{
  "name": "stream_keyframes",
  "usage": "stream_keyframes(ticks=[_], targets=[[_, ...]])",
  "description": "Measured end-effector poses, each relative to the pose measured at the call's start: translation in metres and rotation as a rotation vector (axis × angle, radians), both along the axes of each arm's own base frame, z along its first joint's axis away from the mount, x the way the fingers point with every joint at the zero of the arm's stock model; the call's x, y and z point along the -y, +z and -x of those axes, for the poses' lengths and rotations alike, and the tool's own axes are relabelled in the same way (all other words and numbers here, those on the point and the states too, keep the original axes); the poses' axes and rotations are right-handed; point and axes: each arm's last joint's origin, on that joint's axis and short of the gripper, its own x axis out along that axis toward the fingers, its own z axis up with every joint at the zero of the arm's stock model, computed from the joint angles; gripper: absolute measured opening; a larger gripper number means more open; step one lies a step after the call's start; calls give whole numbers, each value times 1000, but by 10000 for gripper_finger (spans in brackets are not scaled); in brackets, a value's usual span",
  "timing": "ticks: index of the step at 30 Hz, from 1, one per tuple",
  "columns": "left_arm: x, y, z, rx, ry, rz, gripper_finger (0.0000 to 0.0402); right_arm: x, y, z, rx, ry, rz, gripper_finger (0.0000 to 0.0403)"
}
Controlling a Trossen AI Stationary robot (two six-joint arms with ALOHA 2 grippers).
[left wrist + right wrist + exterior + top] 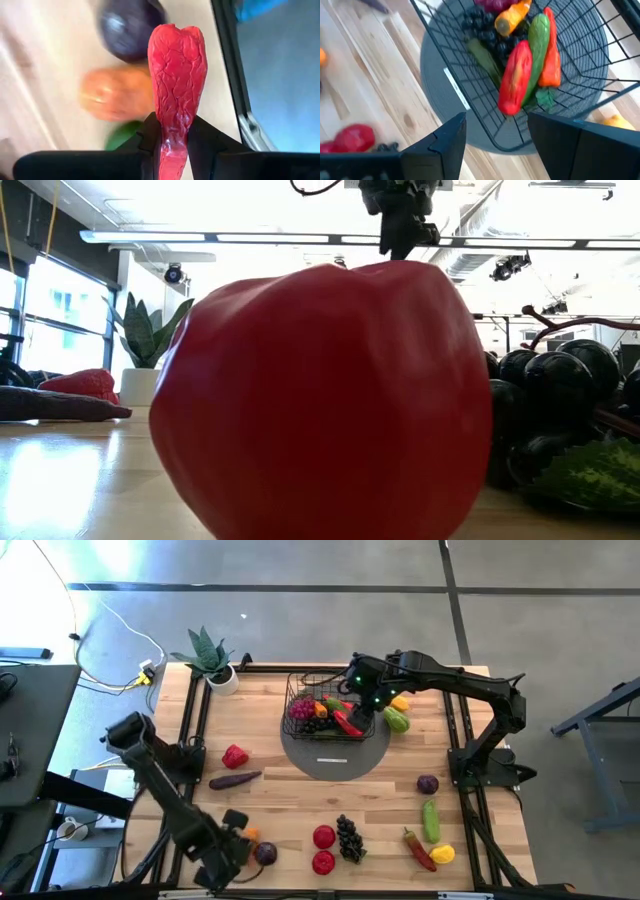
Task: Build produce basket
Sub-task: Put the orange carrot into the wire basket
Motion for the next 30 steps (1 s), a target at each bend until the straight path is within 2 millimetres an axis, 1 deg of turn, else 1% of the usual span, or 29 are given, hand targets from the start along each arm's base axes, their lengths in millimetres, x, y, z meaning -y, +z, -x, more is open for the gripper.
stream_keyframes(ticks=[5, 11, 17, 23, 30], targets=[[-34, 21, -17, 112, 139, -20, 54, 0, -1, 2, -22, 33, 9, 195], [-83, 36, -37, 221, 302, -104, 54, 0, -1, 2, -27, 28, 25, 195], [-136, 42, -55, 296, 442, -244, 54, 1, -1, 2, -33, 7, 51, 195], [-181, 42, -66, 280, 442, -333, 54, 1, 0, 3, -35, -21, 48, 195], [-230, 45, -73, 308, 509, -371, 54, 2, 0, 4, -39, -98, 66, 195]])
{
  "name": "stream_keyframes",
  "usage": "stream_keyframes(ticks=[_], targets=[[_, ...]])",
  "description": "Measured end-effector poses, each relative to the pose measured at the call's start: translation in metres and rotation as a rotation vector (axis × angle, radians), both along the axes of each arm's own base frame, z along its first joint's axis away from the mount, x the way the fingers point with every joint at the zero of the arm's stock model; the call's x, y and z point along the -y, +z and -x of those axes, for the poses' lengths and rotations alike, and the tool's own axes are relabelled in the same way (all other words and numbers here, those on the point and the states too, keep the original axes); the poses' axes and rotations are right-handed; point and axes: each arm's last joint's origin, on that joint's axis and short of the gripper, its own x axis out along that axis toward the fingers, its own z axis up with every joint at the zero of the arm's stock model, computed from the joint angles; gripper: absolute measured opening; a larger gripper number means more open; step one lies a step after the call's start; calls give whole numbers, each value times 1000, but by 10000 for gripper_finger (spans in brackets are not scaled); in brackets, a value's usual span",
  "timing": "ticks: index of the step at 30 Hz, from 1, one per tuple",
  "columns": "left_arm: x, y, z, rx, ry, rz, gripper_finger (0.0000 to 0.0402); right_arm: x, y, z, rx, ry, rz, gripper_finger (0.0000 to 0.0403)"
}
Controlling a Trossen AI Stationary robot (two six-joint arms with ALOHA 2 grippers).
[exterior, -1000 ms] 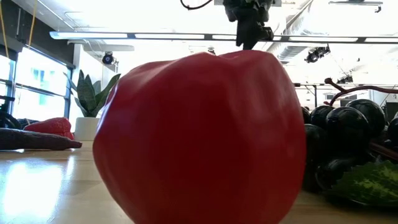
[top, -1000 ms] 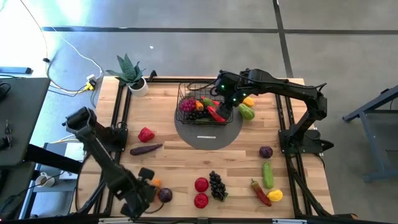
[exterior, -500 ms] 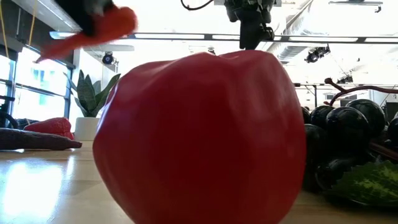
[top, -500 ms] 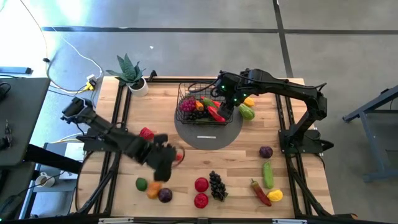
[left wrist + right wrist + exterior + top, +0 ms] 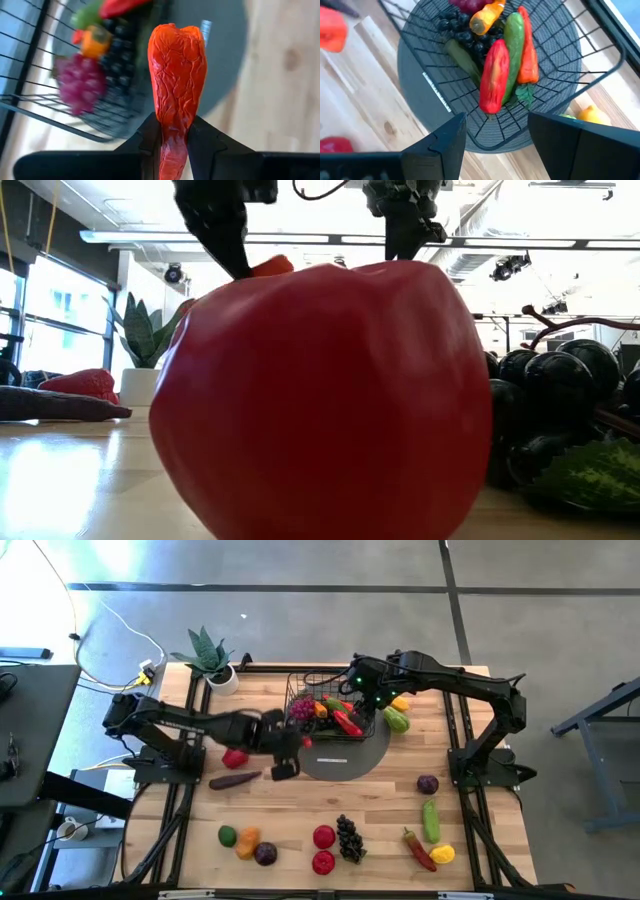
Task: Build produce basket
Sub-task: Put the orange carrot into the wire basket, then put the top yellow lemon into the wire basket
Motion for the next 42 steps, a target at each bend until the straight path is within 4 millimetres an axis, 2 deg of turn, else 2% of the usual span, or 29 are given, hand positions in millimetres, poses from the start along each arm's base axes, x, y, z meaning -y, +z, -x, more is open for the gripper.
stream_keyframes(ticks=[6, 11, 20, 30, 37, 42], targets=[[-36, 5, -5, 59, 0, -50, 54, 1, 0, 2, -19, -65, 27, 195], [-64, 9, -7, 134, 9, -47, 59, 3, -1, 8, -73, -188, 82, 195], [-102, 17, -5, 244, 19, -62, 61, 12, -2, 17, -118, -393, 168, 195], [-123, 17, 0, 287, -27, -25, 71, 32, -3, 32, -198, -482, 151, 195], [-126, 18, 0, 290, -59, -55, 133, 41, -4, 44, -274, -514, 110, 200], [-127, 21, -2, 319, -62, -68, 178, 46, -5, 46, -276, -530, 93, 230]])
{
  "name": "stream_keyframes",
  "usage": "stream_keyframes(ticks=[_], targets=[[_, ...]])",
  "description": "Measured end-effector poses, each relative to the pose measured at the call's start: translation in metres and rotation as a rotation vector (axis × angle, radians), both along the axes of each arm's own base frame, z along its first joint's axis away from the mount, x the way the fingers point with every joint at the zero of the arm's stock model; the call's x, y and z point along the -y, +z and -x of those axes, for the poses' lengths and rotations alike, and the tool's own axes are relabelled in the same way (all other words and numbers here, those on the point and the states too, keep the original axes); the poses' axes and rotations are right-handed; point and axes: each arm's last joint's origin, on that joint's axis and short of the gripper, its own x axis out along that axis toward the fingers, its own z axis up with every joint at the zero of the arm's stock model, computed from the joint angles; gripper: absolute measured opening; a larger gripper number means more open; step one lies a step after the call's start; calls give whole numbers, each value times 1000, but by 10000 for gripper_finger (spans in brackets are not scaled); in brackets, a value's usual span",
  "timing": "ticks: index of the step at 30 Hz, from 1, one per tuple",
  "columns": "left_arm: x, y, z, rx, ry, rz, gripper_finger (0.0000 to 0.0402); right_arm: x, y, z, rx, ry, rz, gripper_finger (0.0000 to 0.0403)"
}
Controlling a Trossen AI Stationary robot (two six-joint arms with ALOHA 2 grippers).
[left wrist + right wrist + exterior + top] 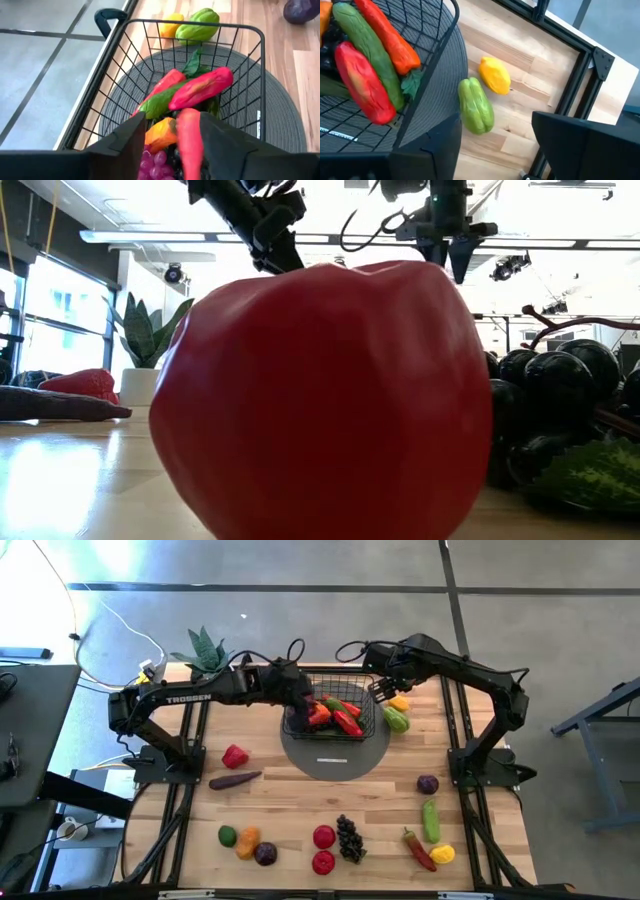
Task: Build produce basket
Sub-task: Put the top yellow lemon into the wire basket
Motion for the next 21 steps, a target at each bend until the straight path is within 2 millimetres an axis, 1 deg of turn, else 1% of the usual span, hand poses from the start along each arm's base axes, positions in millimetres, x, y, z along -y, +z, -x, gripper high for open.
stream_keyframes(ticks=[5, 10, 14, 21], targets=[[0, 0, 0, 3, 3, -4, 214, 6, 0, 3, -10, 8, -3, 276], [-1, 0, 0, -7, 31, -25, 237, 16, -1, 8, -41, 55, -10, 311], [-2, 1, 1, -15, 54, -43, 246, 29, -1, 16, -66, 140, -48, 318], [-2, 1, 1, -21, 68, -54, 247, 61, -1, 36, -51, 167, -94, 319]])
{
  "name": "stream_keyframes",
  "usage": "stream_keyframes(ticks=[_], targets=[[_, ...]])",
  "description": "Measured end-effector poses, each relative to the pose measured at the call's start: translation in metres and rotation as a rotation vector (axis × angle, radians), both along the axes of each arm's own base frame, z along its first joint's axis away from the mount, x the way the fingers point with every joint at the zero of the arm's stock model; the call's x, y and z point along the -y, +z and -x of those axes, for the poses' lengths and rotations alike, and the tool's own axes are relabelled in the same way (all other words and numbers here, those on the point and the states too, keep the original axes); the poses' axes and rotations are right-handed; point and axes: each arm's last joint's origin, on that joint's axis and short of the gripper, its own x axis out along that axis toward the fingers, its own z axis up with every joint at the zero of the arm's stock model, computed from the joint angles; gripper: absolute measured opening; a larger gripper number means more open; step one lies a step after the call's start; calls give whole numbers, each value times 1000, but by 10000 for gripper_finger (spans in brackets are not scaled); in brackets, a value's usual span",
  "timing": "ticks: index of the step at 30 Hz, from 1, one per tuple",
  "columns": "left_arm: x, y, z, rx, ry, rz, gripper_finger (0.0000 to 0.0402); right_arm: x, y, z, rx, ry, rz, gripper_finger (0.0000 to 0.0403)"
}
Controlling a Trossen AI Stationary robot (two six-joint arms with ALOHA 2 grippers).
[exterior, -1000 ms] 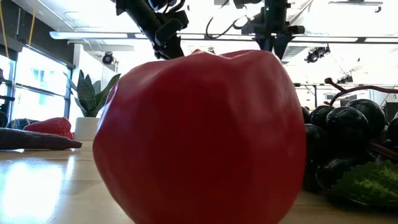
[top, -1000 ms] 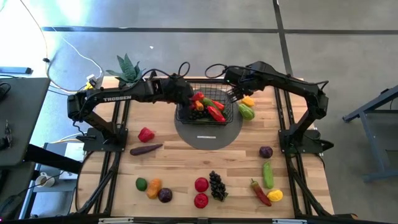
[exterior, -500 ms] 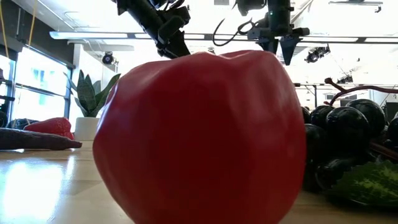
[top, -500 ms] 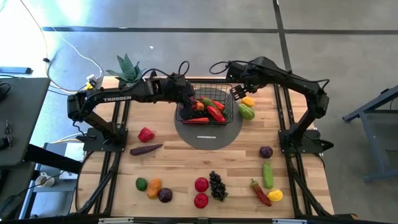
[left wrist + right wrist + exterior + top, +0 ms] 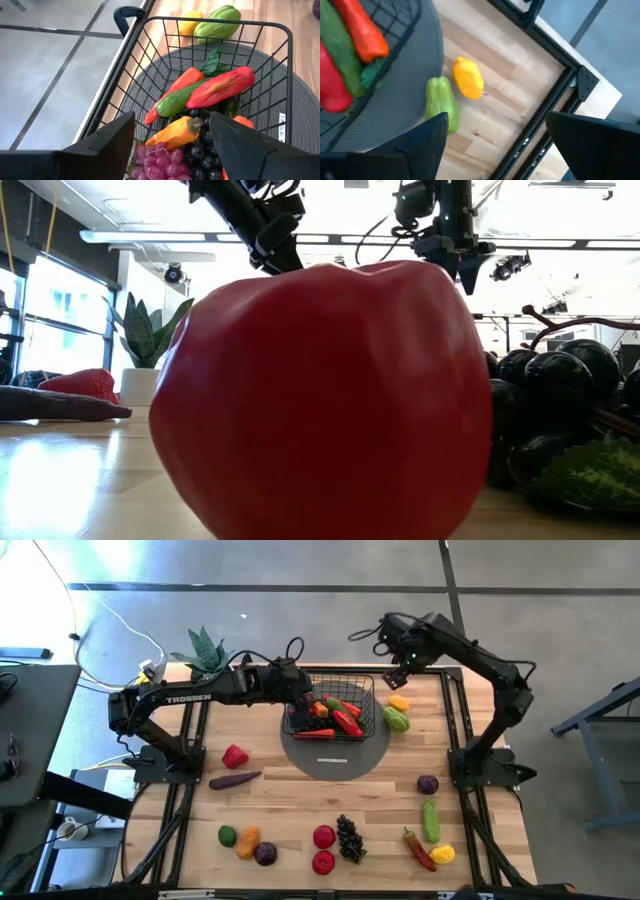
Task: Build produce basket
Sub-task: Put the top yellow lemon into the wire basket
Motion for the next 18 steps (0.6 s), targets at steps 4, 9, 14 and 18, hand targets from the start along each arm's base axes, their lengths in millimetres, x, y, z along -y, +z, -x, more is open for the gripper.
stream_keyframes(ticks=[4, 9, 14, 18], targets=[[0, 0, 0, 0, 0, 0, 246, 16, 0, 9, 48, -7, -15, 319], [0, 0, 0, 1, 0, 0, 246, 38, -9, 16, 81, -13, -67, 319], [0, 1, 0, 9, 1, -4, 246, 60, -24, 20, 68, -38, -101, 319], [-1, 2, -1, 17, 3, -8, 246, 72, -35, 20, 98, -53, -153, 319]])
